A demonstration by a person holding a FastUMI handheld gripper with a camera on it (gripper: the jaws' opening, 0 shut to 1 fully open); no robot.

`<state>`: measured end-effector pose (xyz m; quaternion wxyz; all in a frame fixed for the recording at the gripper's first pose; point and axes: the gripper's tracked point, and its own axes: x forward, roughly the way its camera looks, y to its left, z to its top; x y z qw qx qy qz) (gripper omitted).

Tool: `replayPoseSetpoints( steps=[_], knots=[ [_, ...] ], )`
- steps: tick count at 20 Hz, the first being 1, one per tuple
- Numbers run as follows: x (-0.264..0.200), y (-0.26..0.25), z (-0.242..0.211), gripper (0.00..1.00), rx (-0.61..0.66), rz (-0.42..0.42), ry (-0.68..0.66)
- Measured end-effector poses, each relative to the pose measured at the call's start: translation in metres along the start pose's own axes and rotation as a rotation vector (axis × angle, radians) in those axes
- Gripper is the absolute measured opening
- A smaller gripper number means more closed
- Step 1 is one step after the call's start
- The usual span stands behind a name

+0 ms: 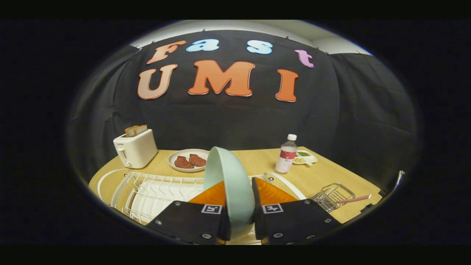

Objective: Take the plate from the dish rack, then take the spoon from the basket and place it into the plate.

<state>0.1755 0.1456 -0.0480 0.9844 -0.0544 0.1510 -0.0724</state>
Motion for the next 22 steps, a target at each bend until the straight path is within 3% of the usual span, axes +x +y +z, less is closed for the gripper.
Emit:
replayPoseSetpoints(
  steps=[7,22],
  knots=[
    [-0.005,-0.008,0.025,0.25,-0.051,-0.057,-0.075],
    [-0.073,-0.070,0.025,0.25,0.213,0.075,-0.060]
  ],
)
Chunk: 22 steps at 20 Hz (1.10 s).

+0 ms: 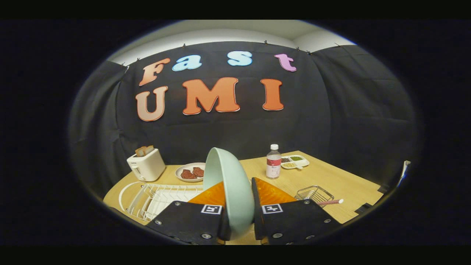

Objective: Take the plate from the dish rack, then take the spoon from the basket and place it into the plate.

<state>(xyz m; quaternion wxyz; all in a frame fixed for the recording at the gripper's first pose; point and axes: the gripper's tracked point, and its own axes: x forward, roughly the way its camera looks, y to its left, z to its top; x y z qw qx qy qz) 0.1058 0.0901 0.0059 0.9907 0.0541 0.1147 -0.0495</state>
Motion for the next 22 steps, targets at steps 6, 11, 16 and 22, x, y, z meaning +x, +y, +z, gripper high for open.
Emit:
replayPoseSetpoints(
  steps=[6,11,16,22],
  knots=[
    [-0.050,-0.019,-0.025,0.25,0.134,0.104,0.056],
    [-0.091,-0.030,-0.062,0.25,0.251,0.189,0.123],
    [-0.112,-0.044,-0.102,0.25,0.362,0.224,0.188],
    [-0.117,-0.055,-0.150,0.25,0.501,0.230,0.269]
  ],
)
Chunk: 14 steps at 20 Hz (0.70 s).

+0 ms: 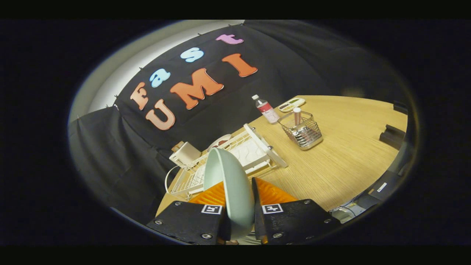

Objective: Take the plate from the dish rack, then take the spoon from the basket and place it into the plate.

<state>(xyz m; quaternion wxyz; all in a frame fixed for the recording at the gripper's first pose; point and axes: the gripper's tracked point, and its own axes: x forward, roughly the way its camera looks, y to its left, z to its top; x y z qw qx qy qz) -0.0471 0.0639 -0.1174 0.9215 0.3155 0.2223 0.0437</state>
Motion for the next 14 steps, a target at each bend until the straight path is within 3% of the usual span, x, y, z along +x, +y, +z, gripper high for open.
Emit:
replayPoseSetpoints(
  steps=[4,14],
  knots=[
    [0.007,-0.008,-0.028,0.25,0.107,0.013,0.063],
    [0.032,-0.018,-0.056,0.26,0.140,-0.030,0.121]
  ],
)
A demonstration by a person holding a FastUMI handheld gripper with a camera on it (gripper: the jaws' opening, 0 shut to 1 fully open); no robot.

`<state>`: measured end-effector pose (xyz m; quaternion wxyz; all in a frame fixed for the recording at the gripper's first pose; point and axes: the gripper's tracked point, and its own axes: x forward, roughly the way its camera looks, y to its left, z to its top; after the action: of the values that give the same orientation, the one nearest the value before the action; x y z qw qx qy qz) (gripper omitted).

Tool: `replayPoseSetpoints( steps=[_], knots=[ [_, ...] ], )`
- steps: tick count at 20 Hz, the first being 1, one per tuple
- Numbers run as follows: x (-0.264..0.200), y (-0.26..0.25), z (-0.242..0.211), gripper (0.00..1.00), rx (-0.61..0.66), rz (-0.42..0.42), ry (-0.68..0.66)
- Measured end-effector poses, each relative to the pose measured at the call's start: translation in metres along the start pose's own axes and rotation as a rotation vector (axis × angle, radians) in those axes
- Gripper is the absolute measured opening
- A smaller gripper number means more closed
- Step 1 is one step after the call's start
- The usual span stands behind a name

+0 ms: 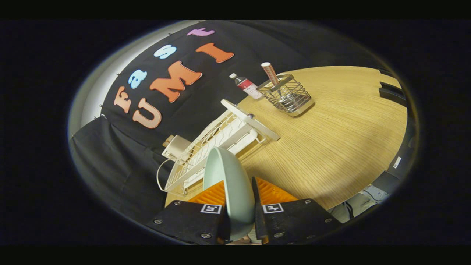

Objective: Take the plate from the dish rack, then take the spoon from the basket and place it into the plate.

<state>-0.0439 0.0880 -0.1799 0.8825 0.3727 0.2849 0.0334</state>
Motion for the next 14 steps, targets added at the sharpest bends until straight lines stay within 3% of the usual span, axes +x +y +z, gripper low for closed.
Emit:
replayPoseSetpoints(
  steps=[7,14],
  knots=[
    [0.004,-0.009,0.007,0.35,-0.094,-0.069,-0.015],
    [-0.001,-0.025,0.037,0.49,-0.318,-0.155,-0.097]
  ],
)
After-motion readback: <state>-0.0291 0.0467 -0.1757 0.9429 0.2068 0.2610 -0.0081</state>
